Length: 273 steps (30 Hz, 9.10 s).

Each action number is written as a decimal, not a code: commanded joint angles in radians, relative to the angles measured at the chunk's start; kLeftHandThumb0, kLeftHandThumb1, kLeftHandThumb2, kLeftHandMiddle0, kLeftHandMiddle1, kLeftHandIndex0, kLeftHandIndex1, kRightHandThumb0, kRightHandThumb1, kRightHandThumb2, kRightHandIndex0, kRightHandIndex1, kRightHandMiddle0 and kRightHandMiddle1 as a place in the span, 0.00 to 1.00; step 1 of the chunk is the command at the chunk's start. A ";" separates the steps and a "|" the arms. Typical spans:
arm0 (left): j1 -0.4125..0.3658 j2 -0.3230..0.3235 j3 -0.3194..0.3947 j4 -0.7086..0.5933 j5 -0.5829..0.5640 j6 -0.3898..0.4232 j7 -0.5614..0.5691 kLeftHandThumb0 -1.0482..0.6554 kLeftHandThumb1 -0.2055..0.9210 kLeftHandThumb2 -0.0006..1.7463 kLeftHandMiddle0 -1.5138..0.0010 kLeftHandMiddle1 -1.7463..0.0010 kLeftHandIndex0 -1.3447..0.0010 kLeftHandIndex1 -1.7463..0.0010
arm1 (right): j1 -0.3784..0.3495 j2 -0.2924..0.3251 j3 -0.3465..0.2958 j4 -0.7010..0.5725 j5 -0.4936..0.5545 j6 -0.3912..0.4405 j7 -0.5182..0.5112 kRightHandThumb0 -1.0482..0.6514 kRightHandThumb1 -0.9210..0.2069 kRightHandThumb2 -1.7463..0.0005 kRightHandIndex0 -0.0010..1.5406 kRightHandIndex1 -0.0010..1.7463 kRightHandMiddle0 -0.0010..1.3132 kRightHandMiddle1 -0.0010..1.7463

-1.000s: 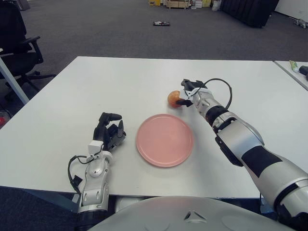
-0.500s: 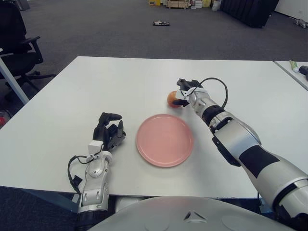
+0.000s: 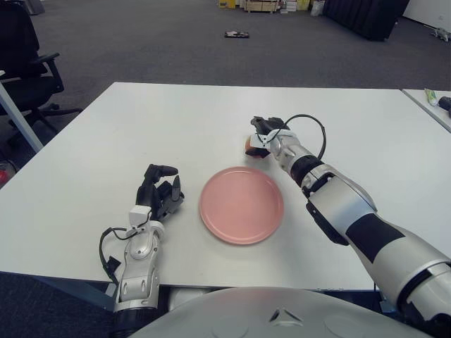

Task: Put the apple into the plate.

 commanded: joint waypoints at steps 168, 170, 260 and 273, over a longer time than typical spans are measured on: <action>-0.112 0.008 0.022 0.097 0.001 -0.018 0.013 0.40 0.84 0.45 0.47 0.00 0.78 0.00 | 0.585 -0.271 -0.160 -1.589 0.159 0.032 0.426 0.61 0.86 0.02 0.59 0.97 0.49 1.00; -0.114 0.009 0.023 0.097 0.000 -0.013 0.012 0.40 0.84 0.45 0.47 0.00 0.77 0.00 | 0.605 -0.277 -0.160 -1.619 0.172 0.043 0.459 0.61 0.86 0.02 0.59 0.97 0.50 1.00; -0.153 0.034 0.013 0.233 0.019 -0.124 -0.002 0.40 0.84 0.45 0.46 0.00 0.77 0.00 | 1.107 -0.179 -0.294 -1.533 0.249 -0.256 0.026 0.61 0.61 0.19 0.37 1.00 0.42 1.00; -0.219 0.034 0.010 0.362 0.020 -0.201 0.004 0.39 0.80 0.48 0.43 0.00 0.75 0.00 | 1.016 -0.145 -0.431 -1.145 0.417 -0.466 -0.049 0.61 0.59 0.22 0.41 1.00 0.39 0.95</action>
